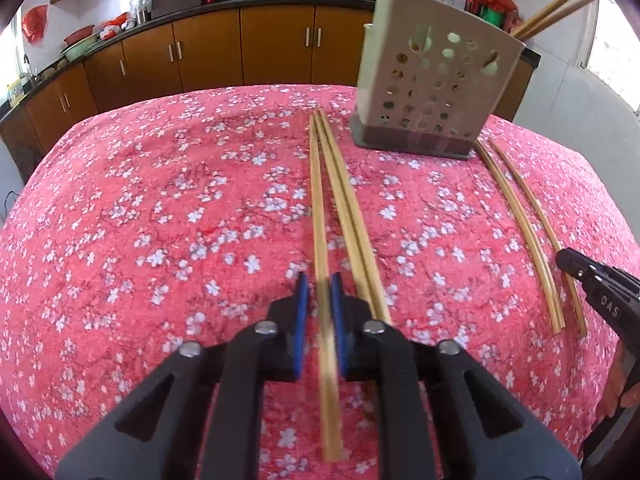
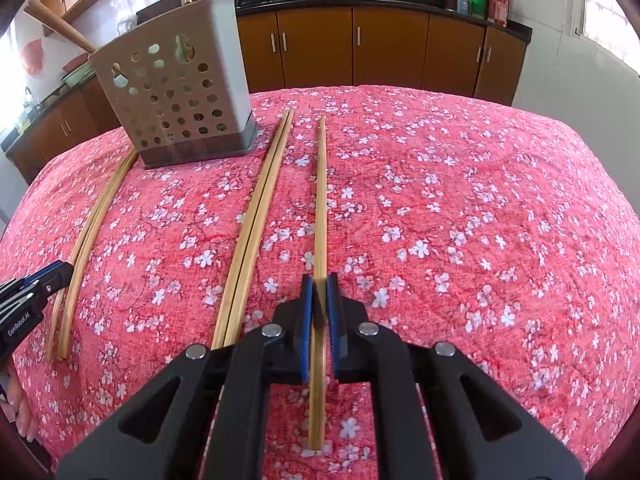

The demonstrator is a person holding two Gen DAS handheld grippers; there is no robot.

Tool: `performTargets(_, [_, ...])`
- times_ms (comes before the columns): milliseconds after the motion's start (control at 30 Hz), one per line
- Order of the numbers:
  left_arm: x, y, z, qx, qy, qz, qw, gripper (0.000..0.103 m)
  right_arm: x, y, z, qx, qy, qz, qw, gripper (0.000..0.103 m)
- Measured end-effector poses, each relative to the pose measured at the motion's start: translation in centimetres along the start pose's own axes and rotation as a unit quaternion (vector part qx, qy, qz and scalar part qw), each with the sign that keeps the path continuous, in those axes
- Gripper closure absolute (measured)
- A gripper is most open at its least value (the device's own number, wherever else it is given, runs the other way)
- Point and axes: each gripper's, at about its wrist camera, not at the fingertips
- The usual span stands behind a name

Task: Organize utensils
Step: 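Grasp a single chopstick with the left tool while the right tool grasps another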

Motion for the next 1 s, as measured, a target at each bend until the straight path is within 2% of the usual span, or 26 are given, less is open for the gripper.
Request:
performTargets(133, [1.3, 0.5, 2.9, 0.011, -0.031, 0.001, 0.9994, 0.094, 0.7, 0.3, -1.0, -0.001, 0.014, -0.007, 1.0, 0.095])
performTargets(267, [1.6, 0.6, 4.7, 0.006, -0.03, -0.003, 0.9995, 0.092, 1.1, 0.6, -2.0, 0.007, 0.029, -0.013, 0.999, 0.095])
performTargets(533, [1.4, 0.7, 4.0, 0.006, -0.023, -0.01, 0.9997, 0.092, 1.2, 0.5, -1.8, -0.003, 0.024, -0.013, 1.0, 0.094])
performTargets(1000, [1.3, 0.3, 5.2, -0.005, -0.03, -0.009, 0.9995, 0.092, 1.2, 0.5, -1.8, 0.001, 0.025, -0.013, 1.0, 0.094])
Point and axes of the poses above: each gripper's, at about its wrist camera, not at the fingertips, and y roughly the way its jaws point, z to its left, x to its top, and after that the axes turned 10 degrees about z, right-handed
